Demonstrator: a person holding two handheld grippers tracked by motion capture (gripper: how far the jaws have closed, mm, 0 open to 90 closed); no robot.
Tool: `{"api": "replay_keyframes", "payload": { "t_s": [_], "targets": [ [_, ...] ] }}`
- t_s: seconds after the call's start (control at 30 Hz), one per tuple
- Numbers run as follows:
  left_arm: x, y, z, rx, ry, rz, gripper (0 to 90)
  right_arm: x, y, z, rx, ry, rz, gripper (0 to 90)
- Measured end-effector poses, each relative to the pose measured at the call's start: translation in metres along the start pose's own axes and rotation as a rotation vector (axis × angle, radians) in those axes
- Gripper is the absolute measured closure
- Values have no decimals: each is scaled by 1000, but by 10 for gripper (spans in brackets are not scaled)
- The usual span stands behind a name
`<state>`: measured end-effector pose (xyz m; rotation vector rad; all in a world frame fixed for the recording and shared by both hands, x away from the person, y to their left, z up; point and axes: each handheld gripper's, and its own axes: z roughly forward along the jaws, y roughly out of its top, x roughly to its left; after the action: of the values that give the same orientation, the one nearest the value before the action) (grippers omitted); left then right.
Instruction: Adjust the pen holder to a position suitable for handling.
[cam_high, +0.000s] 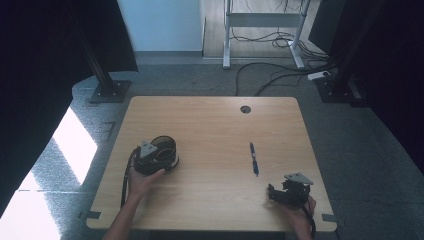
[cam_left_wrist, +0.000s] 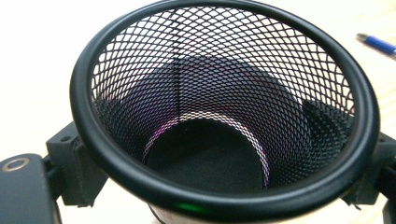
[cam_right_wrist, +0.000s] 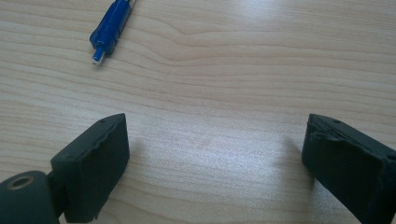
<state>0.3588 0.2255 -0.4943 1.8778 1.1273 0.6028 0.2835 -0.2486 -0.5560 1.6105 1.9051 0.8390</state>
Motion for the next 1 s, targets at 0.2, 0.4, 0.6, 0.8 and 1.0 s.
{"api": "replay_keyframes", "payload": {
  "t_s": [0.2, 0.4, 0.6, 0.8, 1.0],
  "targets": [
    [-5, 7, -3, -17, -10, 2, 94, 0, 0, 0, 0, -2, 2, 70],
    [-10, 13, -4, -22, -17, 10, 94, 0, 0, 0, 0, -2, 3, 71],
    [-17, 19, -7, -32, -30, 23, 94, 0, 0, 0, -1, -3, 4, 74],
    [-21, 25, -9, -46, -50, 11, 94, 0, 0, 0, -1, -4, 5, 76],
    [-27, 33, -6, -45, -60, 18, 94, 0, 0, 0, -1, -4, 5, 77]
  ]
}}
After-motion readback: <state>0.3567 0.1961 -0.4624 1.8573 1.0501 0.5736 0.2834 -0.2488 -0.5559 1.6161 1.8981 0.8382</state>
